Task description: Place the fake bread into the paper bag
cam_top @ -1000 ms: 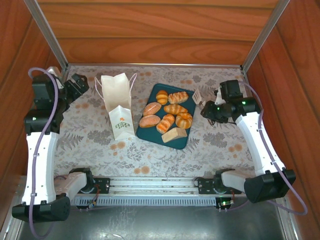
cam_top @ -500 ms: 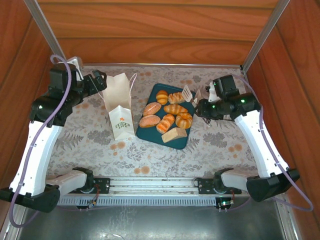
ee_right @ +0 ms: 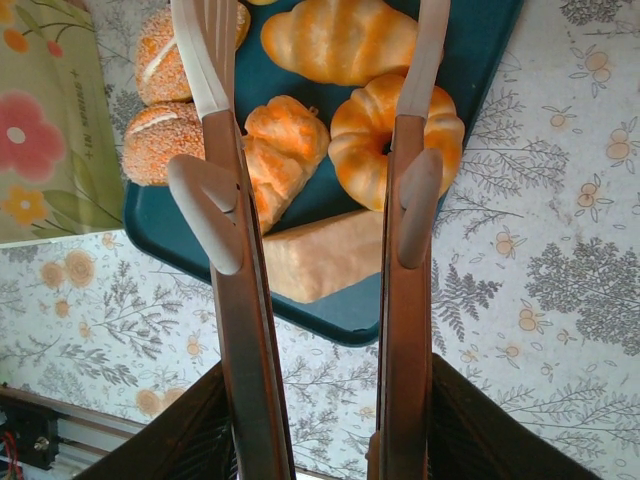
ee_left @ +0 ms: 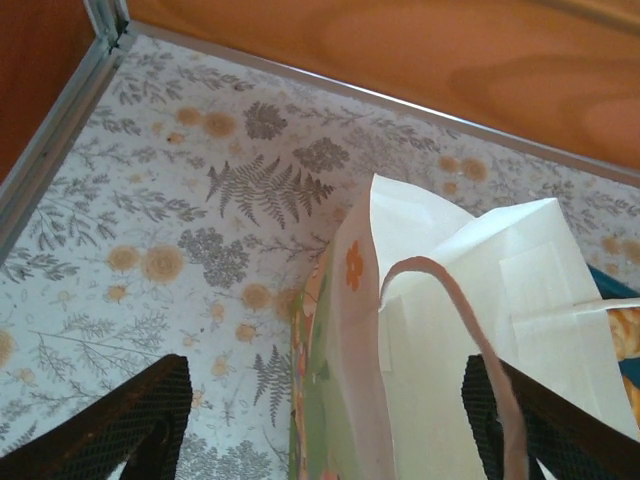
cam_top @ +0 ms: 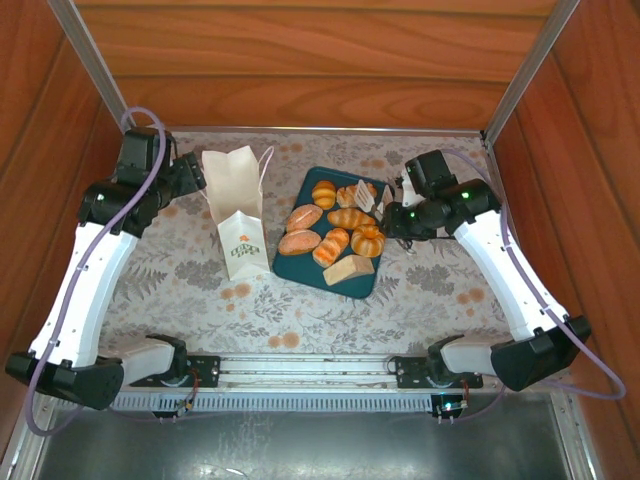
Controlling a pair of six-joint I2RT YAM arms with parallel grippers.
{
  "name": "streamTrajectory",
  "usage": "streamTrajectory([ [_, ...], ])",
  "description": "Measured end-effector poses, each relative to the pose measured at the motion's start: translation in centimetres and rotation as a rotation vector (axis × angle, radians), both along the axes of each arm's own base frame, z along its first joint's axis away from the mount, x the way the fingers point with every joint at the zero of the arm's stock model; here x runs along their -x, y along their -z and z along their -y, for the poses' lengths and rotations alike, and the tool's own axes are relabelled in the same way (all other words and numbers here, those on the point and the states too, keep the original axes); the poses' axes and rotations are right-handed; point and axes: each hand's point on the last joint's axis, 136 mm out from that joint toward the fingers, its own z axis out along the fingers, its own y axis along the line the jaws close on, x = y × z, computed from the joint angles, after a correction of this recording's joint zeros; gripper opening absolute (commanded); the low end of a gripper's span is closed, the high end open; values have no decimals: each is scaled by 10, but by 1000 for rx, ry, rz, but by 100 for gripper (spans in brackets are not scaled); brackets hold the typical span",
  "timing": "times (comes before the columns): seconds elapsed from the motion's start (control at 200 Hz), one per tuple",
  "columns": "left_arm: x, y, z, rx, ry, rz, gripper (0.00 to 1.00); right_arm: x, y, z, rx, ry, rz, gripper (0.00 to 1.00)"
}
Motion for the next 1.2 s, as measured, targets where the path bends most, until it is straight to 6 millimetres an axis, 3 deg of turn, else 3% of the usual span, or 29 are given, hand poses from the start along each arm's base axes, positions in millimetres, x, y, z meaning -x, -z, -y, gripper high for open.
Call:
streamTrajectory([
  [0.3,-7,5,1,-15,-1,-11,36,7,3,1,26,-17,-12,47],
  [0.54,-10,4,2,-7,-1,3,16,30,5,-3,44,-67,-39,47],
  [0.715,-12,3,3,-3,0,13,0,42,19,3,73,-69,-79,48],
  [1.204,-16,-1,2,-21,15,34,0,31,41,16,172,-34,-108,50],
])
